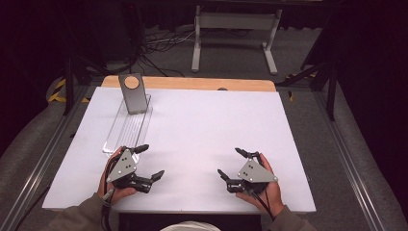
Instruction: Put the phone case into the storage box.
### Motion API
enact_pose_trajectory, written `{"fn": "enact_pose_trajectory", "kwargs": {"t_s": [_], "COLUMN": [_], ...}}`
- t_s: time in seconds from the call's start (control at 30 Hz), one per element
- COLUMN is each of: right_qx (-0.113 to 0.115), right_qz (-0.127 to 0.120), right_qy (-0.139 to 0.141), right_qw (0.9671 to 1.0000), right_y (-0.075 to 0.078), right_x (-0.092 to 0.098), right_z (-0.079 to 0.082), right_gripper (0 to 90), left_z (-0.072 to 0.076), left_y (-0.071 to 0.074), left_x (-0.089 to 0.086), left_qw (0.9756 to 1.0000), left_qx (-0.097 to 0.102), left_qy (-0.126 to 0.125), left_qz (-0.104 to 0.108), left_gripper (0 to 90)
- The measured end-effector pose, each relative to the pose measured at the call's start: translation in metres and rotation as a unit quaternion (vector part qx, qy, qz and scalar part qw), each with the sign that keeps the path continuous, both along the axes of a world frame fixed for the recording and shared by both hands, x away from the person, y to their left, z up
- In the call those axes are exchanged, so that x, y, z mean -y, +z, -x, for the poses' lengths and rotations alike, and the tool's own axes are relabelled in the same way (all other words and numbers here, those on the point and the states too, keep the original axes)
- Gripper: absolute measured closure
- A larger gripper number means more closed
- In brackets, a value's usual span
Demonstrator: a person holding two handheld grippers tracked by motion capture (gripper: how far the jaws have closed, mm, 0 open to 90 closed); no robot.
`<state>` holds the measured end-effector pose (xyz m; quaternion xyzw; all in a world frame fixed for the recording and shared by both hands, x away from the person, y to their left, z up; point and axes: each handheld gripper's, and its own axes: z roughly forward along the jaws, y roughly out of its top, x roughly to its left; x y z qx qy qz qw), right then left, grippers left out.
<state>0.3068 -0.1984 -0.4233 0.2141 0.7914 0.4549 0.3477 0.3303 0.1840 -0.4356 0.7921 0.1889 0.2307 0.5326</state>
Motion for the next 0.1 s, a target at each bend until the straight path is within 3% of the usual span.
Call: {"fn": "enact_pose_trajectory", "kwargs": {"t_s": [0.1], "right_qx": [-0.002], "right_qz": [-0.003], "right_qy": [-0.002], "right_qw": [1.0], "right_y": [0.0006], "right_x": [0.0013], "right_z": [-0.0008], "right_gripper": [16.0], "left_z": [-0.0005], "left_y": [-0.0002], "left_x": [0.0003], "left_qw": [1.0], "left_qx": [0.003], "left_qy": [0.005], "left_qz": [-0.002], "left_gripper": [5.5]}}
